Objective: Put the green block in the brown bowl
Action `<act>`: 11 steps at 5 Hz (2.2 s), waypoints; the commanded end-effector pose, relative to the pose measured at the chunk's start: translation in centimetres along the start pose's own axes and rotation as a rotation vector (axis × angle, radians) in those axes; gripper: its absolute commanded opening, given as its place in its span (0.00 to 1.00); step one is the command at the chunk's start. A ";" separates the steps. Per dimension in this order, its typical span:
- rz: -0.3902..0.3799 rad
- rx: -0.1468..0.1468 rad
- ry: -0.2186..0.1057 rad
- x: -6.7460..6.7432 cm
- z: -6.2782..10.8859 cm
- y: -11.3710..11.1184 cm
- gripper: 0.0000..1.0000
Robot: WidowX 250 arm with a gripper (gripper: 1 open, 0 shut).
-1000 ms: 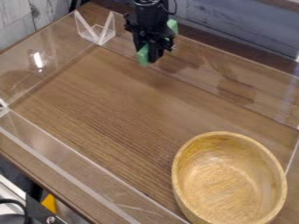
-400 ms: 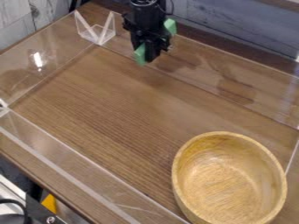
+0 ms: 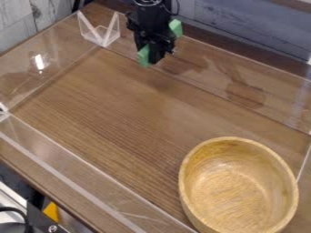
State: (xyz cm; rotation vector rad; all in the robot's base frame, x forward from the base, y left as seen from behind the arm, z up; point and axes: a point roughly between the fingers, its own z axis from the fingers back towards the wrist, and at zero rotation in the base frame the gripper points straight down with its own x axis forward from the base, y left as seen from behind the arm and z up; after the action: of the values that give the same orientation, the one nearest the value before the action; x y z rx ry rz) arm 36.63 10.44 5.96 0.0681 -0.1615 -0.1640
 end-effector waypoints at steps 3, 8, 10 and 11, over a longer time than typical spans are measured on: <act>-0.030 0.071 -0.102 1.1 3.8 1.0 0.00; 0.047 -0.079 0.082 -6.3 7.3 -13.9 0.00; -0.009 -0.118 0.123 -8.6 8.7 -21.6 0.00; -0.060 -0.135 0.144 -10.0 8.4 -26.9 0.00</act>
State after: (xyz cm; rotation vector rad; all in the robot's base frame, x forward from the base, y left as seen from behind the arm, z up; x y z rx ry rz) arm 20.63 -14.94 9.55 -0.0373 0.0340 -0.2467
